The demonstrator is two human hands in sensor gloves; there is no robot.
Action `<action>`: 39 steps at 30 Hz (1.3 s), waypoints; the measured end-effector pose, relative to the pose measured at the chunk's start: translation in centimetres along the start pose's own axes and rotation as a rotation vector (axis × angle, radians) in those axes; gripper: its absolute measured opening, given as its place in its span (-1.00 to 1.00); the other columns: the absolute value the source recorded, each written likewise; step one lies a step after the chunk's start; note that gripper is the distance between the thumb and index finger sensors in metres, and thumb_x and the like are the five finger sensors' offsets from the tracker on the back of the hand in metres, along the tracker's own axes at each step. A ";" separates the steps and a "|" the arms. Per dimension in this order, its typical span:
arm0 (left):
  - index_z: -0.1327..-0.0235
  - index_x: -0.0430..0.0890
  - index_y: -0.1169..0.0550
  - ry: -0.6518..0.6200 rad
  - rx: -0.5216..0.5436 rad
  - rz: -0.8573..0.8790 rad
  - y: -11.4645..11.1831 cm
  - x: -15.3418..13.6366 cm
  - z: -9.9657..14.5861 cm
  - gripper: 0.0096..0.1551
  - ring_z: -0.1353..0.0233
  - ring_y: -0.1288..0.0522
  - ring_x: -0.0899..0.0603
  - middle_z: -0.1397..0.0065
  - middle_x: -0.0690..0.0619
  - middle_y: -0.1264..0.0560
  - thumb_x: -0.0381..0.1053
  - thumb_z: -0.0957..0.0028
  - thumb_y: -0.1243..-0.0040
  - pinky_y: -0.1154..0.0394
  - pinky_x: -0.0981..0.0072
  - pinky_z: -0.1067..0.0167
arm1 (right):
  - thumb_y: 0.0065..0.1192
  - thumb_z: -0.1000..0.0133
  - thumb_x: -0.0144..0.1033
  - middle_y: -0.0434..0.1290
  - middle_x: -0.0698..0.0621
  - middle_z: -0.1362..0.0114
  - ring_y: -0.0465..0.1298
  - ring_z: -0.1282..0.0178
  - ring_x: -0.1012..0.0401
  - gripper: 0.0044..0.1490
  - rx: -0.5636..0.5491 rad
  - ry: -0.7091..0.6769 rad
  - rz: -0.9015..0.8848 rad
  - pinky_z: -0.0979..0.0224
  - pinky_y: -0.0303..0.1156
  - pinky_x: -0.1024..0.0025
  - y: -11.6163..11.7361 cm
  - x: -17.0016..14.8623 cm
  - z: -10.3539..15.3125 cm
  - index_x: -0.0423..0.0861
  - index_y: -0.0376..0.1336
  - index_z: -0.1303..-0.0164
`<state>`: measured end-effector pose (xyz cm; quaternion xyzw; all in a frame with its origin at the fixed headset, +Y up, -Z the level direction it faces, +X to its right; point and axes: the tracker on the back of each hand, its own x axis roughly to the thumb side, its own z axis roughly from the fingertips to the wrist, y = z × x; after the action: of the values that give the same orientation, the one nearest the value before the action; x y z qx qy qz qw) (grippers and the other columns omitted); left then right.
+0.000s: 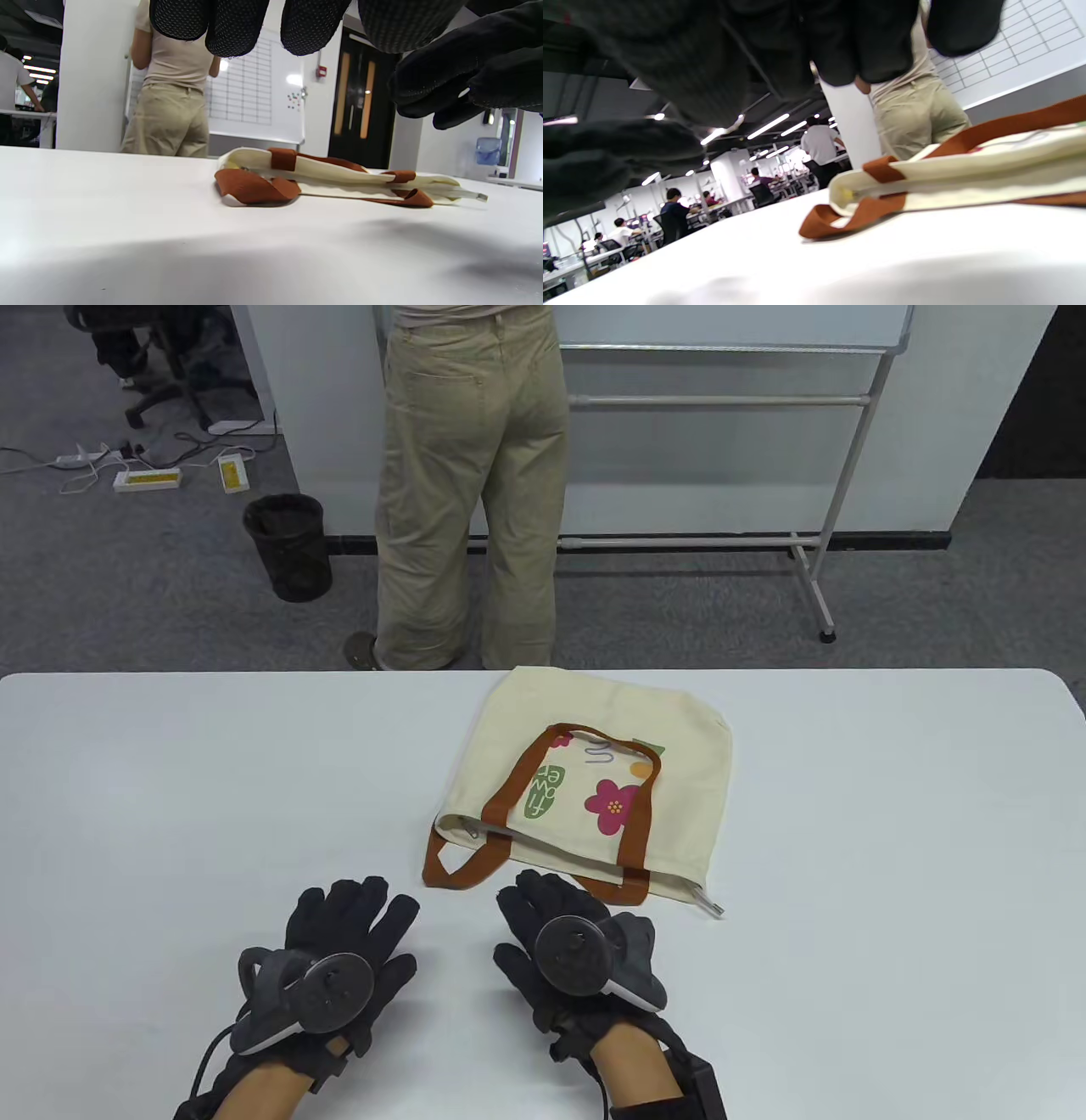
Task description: Unzip the canvas bag
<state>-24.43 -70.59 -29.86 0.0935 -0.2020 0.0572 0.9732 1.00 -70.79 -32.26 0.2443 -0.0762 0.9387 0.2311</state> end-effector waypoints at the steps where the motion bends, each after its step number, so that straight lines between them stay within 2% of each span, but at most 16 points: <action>1: -0.51 0.08 -0.32 0.002 0.003 0.004 0.1 -0.1 0.1 -0.23 -0.59 -0.19 -0.41 -0.68 -0.18 -0.25 0.31 -0.01 -0.05 0.03 -0.47 -0.44 | 0.43 0.01 -0.07 0.16 -0.22 -0.58 0.24 -0.56 -0.21 -0.13 0.004 -0.001 0.006 -0.43 0.13 -0.30 0.1 0.2 -0.1 -0.19 0.21 -0.44; 6: -0.50 0.08 -0.33 0.014 0.007 0.022 0.1 -0.6 0.1 -0.23 -0.59 -0.20 -0.41 -0.67 -0.18 -0.26 0.31 -0.01 -0.05 0.02 -0.47 -0.44 | 0.43 0.01 -0.06 0.14 -0.22 -0.58 0.22 -0.57 -0.21 -0.12 -0.007 0.017 0.024 -0.44 0.11 -0.31 0.2 0.2 -0.2 -0.19 0.20 -0.45; 12: -0.50 0.07 -0.34 0.039 -0.002 0.041 -0.2 -1.1 0.0 -0.24 -0.58 -0.21 -0.42 -0.66 -0.19 -0.27 0.31 -0.01 -0.04 0.01 -0.47 -0.44 | 0.45 0.03 -0.01 0.06 -0.21 -0.62 0.12 -0.62 -0.22 -0.03 -0.062 0.104 0.022 -0.50 0.01 -0.34 -1.1 -1.4 0.0 -0.16 0.13 -0.51; 20: -0.51 0.07 -0.33 0.091 0.034 0.117 0.9 -2.1 -0.3 -0.23 -0.59 -0.19 -0.42 -0.67 -0.19 -0.26 0.31 -0.02 -0.04 0.03 -0.48 -0.44 | 0.50 0.10 0.14 -0.15 -0.19 -0.69 -0.14 -0.72 -0.28 0.22 -0.097 0.378 -0.084 -0.56 -0.24 -0.42 -3.1 -5.5 -0.2 -0.10 -0.05 -0.62; 25: -0.50 0.07 -0.34 0.118 0.056 0.158 1.3 -3.1 -0.2 -0.23 -0.59 -0.19 -0.43 -0.67 -0.19 -0.26 0.31 -0.02 -0.04 0.03 -0.48 -0.44 | 0.50 0.11 0.18 -0.21 -0.18 -0.70 -0.18 -0.73 -0.27 0.28 -0.049 0.517 -0.127 -0.56 -0.28 -0.42 -4.0 -8.4 -1.0 -0.08 -0.11 -0.63; 31: -0.50 0.07 -0.34 0.131 0.064 0.156 1.6 -3.9 0.0 -0.24 -0.58 -0.20 -0.43 -0.67 -0.20 -0.26 0.32 -0.02 -0.04 0.02 -0.48 -0.44 | 0.49 0.11 0.20 -0.25 -0.18 -0.70 -0.23 -0.73 -0.27 0.31 -0.013 0.621 -0.139 -0.56 -0.29 -0.41 -5.6 -11.2 -2.0 -0.07 -0.15 -0.64; 37: -0.50 0.06 -0.34 0.142 0.060 0.160 1.5 -4.2 0.0 -0.24 -0.58 -0.20 -0.43 -0.67 -0.20 -0.27 0.32 -0.02 -0.04 0.02 -0.48 -0.43 | 0.49 0.12 0.23 -0.26 -0.18 -0.70 -0.23 -0.73 -0.27 0.35 0.021 0.727 -0.186 -0.56 -0.29 -0.41 -5.4 -14.5 -2.3 -0.08 -0.17 -0.64; 39: -0.50 0.06 -0.35 0.145 0.060 0.165 1.5 -4.2 0.0 -0.24 -0.58 -0.20 -0.43 -0.67 -0.20 -0.27 0.31 -0.02 -0.04 0.02 -0.49 -0.43 | 0.49 0.15 0.25 -0.25 -0.18 -0.70 -0.24 -0.72 -0.29 0.36 0.057 0.751 -0.141 -0.56 -0.30 -0.41 -5.0 -15.3 -2.3 -0.08 -0.17 -0.64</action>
<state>-28.54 -69.43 -31.30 0.1015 -0.1364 0.1497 0.9740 14.26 -71.90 -41.66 -0.1056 0.0567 0.9464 0.3001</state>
